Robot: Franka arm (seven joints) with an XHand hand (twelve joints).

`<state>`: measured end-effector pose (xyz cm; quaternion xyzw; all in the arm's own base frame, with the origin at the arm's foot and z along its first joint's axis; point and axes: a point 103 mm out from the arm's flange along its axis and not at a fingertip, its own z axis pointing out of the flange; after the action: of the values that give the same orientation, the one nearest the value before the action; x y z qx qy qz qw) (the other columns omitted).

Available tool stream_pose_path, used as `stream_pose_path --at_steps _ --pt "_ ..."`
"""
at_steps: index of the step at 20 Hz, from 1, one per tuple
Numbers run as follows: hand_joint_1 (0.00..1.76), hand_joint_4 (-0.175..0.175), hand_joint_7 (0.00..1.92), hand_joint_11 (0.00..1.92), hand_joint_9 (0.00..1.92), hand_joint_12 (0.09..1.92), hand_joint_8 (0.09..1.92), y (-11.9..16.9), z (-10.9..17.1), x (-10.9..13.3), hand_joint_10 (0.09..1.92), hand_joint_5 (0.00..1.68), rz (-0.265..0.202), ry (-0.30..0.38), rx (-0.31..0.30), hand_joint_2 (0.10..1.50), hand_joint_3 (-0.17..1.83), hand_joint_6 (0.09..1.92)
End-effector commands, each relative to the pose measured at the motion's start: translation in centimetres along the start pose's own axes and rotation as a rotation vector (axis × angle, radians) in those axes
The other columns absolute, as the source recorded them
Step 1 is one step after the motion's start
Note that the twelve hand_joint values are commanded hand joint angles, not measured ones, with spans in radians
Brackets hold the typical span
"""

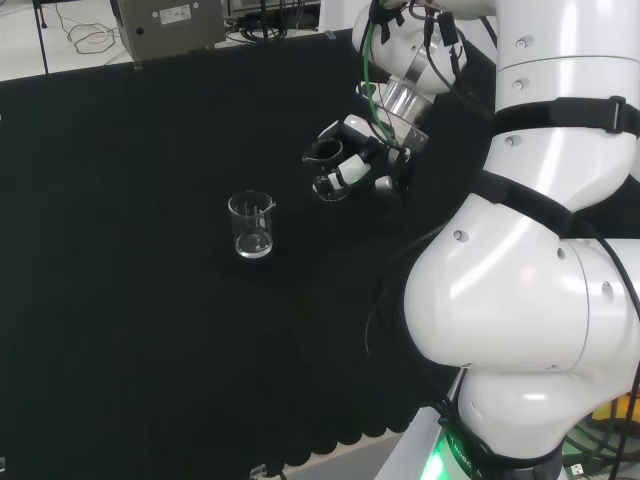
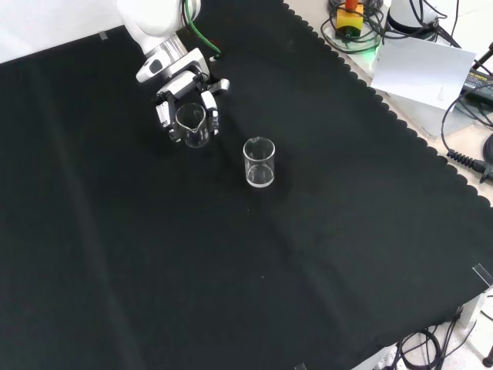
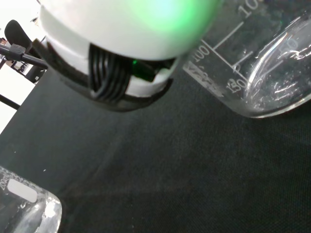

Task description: Place the beaker back on the table.

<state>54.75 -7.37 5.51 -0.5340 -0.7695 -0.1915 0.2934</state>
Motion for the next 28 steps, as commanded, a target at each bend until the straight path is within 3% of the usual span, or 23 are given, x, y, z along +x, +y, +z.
stream_pose_path --at_steps 1,4,6,8,13,15,17,19,21,23,25,28 --pt "1.32 -0.175 1.42 1.30 1.69 0.66 0.39 1.8 2.7 2.2 0.25 1.36 0.014 -0.024 0.007 0.66 0.57 0.45" --pt "1.39 -0.175 1.32 1.29 1.62 0.68 0.51 0.7 1.4 0.7 0.16 1.34 0.009 0.004 -0.006 0.69 0.50 0.45" --pt "1.41 -0.175 1.21 1.25 1.56 0.74 0.67 0.1 0.6 0.0 0.09 1.28 0.014 0.011 -0.012 0.81 0.30 0.52" --pt "1.34 -0.175 1.24 1.15 1.53 0.84 0.62 -0.3 0.3 -0.3 0.09 1.24 0.020 0.006 -0.022 0.90 0.17 0.58" --pt "1.30 -0.175 1.25 1.06 1.51 0.92 0.59 -0.5 0.2 -0.4 0.09 1.21 0.017 0.001 -0.018 0.95 0.10 0.62" --pt "1.22 -0.104 1.18 0.95 1.46 0.99 0.62 -0.5 0.3 -0.4 0.09 1.24 0.009 0.003 -0.011 0.95 0.09 0.57" --pt "1.21 -0.046 1.09 0.84 1.40 1.07 0.66 -0.4 0.2 -0.3 0.09 1.09 0.003 0.002 -0.002 0.86 0.10 0.68" --pt "1.19 -0.032 1.00 0.73 1.33 1.15 0.70 -0.3 0.3 -0.2 0.09 0.96 -0.002 0.000 0.015 0.72 0.30 0.79" --pt "1.13 -0.045 0.82 0.55 1.17 1.24 0.72 -0.2 0.4 0.0 0.09 0.73 -0.005 0.006 0.024 0.58 0.50 0.83" --pt "1.09 -0.058 0.68 0.44 1.07 1.30 0.76 -0.1 0.6 0.1 0.09 0.55 -0.011 0.005 0.038 0.52 0.58 0.85" --pt "0.99 -0.071 0.44 0.23 0.88 1.37 0.74 0.2 0.7 0.9 0.09 0.38 -0.006 -0.007 0.042 0.50 0.56 0.72" --pt "0.94 -0.077 0.28 0.09 0.77 1.41 0.75 0.2 0.4 0.9 0.09 0.33 -0.003 -0.005 0.044 0.51 0.50 0.54"
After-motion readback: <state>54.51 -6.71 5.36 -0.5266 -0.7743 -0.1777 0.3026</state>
